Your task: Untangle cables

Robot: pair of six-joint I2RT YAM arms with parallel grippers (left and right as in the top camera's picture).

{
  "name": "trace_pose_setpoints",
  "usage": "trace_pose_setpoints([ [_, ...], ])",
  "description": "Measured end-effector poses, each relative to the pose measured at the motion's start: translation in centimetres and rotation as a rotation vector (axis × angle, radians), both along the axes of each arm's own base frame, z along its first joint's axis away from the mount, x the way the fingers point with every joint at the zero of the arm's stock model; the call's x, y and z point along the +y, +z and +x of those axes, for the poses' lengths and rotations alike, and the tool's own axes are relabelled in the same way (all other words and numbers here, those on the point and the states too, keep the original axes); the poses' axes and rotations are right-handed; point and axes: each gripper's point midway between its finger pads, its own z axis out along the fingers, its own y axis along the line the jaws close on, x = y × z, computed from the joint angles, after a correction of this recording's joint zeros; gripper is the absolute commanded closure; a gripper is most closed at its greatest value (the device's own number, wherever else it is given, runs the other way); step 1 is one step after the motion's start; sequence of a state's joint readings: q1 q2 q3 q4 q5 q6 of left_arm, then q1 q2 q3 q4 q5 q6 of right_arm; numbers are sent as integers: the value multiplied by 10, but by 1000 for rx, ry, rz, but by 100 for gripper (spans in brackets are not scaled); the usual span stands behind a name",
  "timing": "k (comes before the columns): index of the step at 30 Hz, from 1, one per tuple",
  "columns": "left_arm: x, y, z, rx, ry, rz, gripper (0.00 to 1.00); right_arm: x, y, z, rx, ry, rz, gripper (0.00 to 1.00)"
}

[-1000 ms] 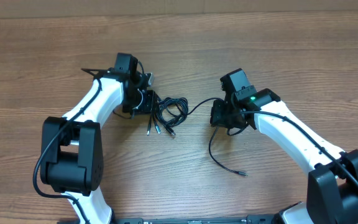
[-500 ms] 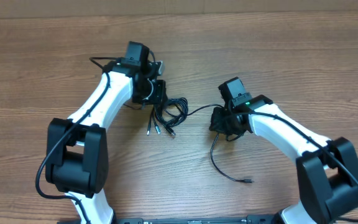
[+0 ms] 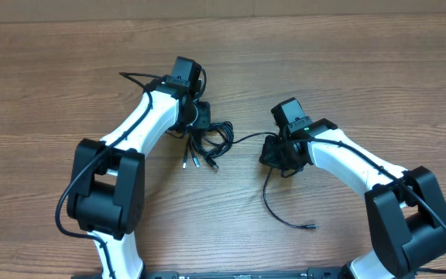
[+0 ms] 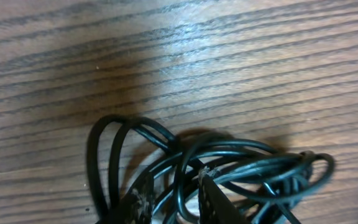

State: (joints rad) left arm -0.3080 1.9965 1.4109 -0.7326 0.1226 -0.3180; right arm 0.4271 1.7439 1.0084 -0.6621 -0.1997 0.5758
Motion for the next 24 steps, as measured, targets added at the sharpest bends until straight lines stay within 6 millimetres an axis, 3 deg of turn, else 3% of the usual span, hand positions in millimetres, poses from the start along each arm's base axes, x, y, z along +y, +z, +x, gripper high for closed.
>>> trace_pose_setpoints([
  [4, 0, -12, -1, 24, 5, 6, 81, 0, 0, 0, 1, 0, 3, 96],
  [7, 1, -18, -2, 37, 8, 10, 95, 0, 0, 0, 1, 1, 2, 96],
  [9, 1, -20, -2, 37, 4, 11, 96, 1, 0, 0, 0, 0, 3, 94],
  [13, -3, -18, 2, 18, -32, -3, 96, 1, 0, -1, 4, 10, 4, 79],
  [17, -11, -9, 3, 19, -106, -35, 96, 3, 3, -19, 70, 82, 26, 64],
  [20, -18, 3, 8, 0, -170, -70, 96, 8, 16, -29, 119, 148, 53, 53],
  [24, -24, 16, 16, -46, -249, -102, 96, 16, 52, -41, 166, 270, 99, 51],
])
